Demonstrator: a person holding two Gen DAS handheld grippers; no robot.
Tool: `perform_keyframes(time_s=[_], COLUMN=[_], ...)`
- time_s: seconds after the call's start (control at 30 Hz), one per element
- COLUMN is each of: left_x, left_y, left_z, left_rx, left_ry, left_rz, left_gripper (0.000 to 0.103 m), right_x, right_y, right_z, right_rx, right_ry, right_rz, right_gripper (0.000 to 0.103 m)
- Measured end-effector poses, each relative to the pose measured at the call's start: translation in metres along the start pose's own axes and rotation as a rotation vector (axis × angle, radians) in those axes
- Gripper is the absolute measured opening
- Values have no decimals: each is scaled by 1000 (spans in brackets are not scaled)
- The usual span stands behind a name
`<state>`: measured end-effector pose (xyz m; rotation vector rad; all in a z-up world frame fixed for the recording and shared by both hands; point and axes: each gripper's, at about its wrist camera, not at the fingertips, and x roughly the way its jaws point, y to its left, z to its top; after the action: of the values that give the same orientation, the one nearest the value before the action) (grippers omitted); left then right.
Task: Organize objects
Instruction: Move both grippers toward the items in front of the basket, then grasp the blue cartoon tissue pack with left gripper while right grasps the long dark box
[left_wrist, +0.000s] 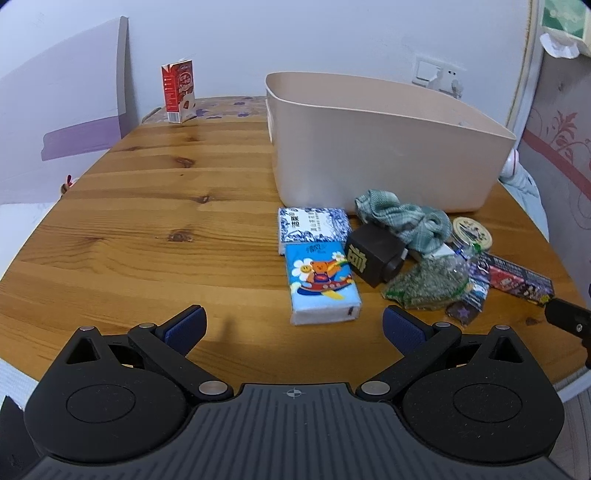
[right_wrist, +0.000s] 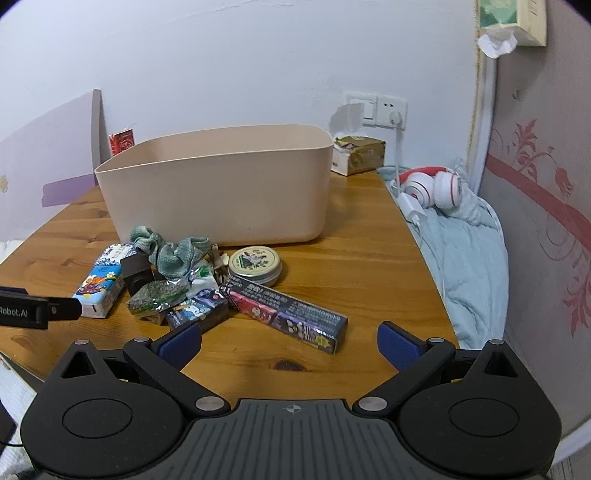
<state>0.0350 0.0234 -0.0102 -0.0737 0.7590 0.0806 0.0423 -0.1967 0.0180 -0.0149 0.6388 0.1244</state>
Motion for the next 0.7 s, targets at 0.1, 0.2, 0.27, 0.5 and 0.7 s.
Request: perform_keyframes(time_s=[0.1, 0.2, 0.27, 0.5, 0.7], left_x=[6, 15, 22, 45, 51], left_y=[0, -1, -2, -7, -13], left_z=[3, 5, 7, 11, 13], left_rx=[0, 5, 6, 0, 36], left_ry=[8, 20, 26, 75, 71], left_rz=[-2, -7, -22, -42, -19], left_gripper=[103, 103, 103, 97, 90], right_x=[7, 16, 24, 48, 64], right_y=[0, -2, -4, -7, -10], right_z=[2, 6, 8, 15, 21], right_rx=[-21, -48, -69, -182, -257], right_ry=[-2, -6, 3, 45, 82], right_rz=[14, 15, 15, 29, 79], right_gripper=[103, 103, 103, 100, 94])
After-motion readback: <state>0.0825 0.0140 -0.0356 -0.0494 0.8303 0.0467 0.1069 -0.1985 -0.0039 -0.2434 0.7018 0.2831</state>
